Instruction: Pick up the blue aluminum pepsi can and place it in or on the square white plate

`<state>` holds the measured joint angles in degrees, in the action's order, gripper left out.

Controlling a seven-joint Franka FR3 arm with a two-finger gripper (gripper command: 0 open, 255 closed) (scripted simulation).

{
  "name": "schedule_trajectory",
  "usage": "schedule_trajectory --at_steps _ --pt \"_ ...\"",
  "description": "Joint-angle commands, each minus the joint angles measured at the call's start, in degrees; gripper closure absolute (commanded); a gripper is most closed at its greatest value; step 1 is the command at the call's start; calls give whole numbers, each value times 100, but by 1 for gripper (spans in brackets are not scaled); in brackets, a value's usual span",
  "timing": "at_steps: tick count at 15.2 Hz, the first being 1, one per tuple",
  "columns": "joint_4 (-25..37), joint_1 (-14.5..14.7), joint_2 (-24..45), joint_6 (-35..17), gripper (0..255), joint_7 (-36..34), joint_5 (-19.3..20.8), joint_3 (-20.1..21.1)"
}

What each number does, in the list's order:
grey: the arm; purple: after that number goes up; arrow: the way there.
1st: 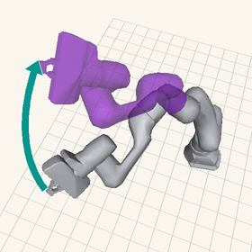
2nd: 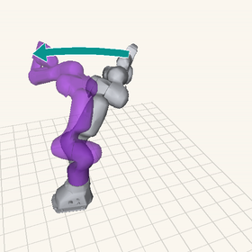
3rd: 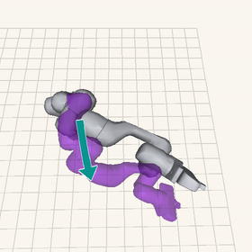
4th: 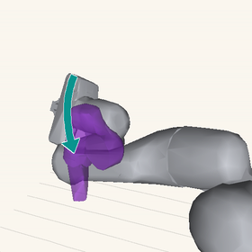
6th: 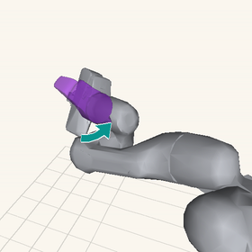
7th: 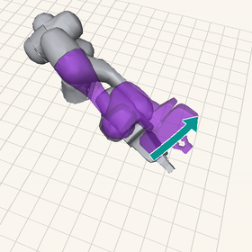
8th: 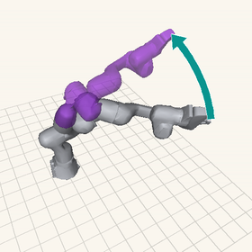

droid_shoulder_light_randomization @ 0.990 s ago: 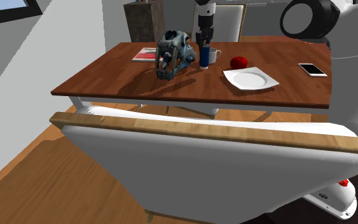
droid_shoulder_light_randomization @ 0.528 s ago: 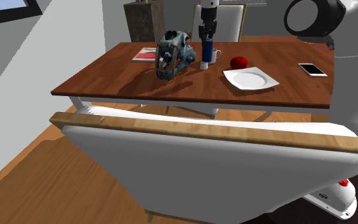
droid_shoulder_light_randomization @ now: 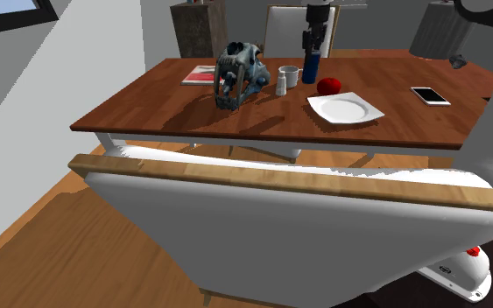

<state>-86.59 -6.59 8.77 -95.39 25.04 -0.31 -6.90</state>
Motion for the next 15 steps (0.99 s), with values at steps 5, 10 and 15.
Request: schedule_trajectory --at_steps 5,10,15 --pt "-1128 -237 -1060 -88 255 462 131 -225" --pt "-1852 -484 -1875 -21 255 943 303 -491" --pt "-2280 -487 -1915 -409 255 931 315 -497"
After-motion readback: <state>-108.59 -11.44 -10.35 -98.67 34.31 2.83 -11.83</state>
